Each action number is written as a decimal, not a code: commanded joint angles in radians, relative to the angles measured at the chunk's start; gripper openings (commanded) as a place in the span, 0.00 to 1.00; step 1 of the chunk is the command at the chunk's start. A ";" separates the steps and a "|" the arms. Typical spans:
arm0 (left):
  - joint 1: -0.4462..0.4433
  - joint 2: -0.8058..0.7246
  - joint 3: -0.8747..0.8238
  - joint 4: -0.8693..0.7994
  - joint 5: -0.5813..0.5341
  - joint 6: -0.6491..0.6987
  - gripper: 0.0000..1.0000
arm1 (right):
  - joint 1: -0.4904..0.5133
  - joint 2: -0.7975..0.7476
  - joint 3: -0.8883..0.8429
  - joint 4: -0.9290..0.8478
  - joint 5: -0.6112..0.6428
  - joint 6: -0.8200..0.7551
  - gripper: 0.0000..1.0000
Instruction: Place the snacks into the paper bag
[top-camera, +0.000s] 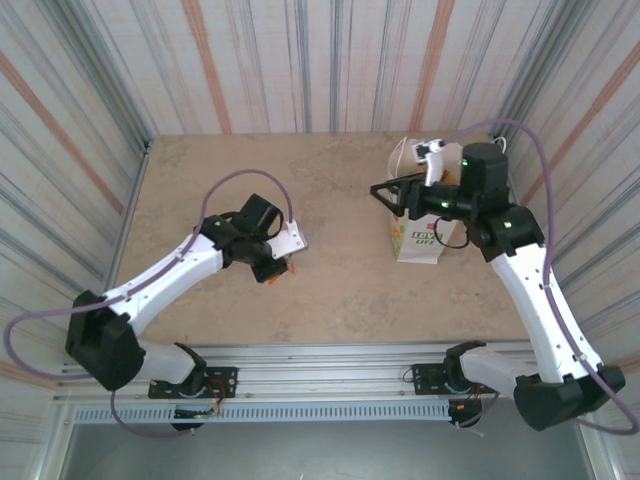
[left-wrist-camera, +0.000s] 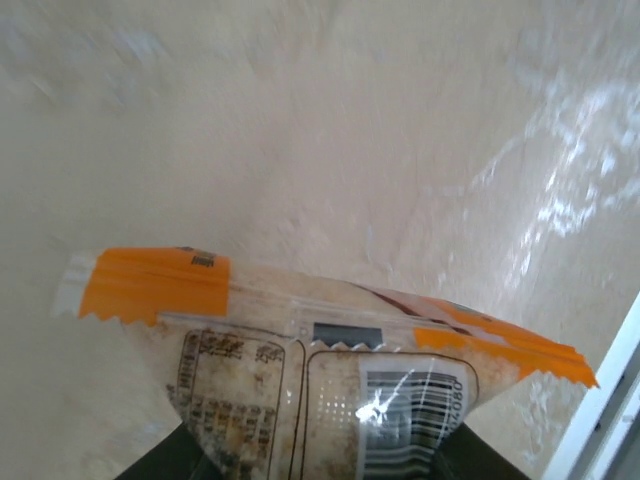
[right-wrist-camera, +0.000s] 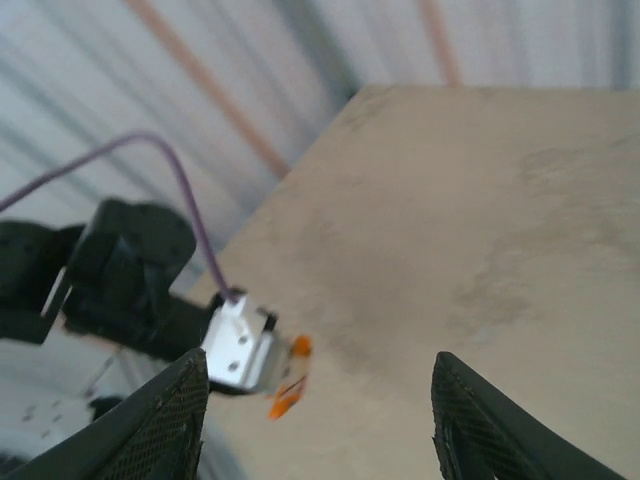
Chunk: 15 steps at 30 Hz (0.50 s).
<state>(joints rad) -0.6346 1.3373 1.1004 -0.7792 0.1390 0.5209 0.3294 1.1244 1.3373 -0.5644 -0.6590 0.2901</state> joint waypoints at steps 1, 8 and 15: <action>0.000 -0.075 0.033 0.084 0.038 0.027 0.35 | 0.098 0.072 0.070 -0.116 0.023 0.051 0.62; -0.019 -0.124 0.061 0.146 0.038 0.065 0.34 | 0.243 0.203 0.083 -0.059 0.071 0.181 0.64; -0.051 -0.101 0.097 0.149 0.021 0.087 0.35 | 0.322 0.335 0.099 0.028 0.054 0.256 0.66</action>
<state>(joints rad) -0.6800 1.2324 1.1606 -0.6495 0.1574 0.5804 0.6216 1.4284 1.4017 -0.5816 -0.6048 0.4877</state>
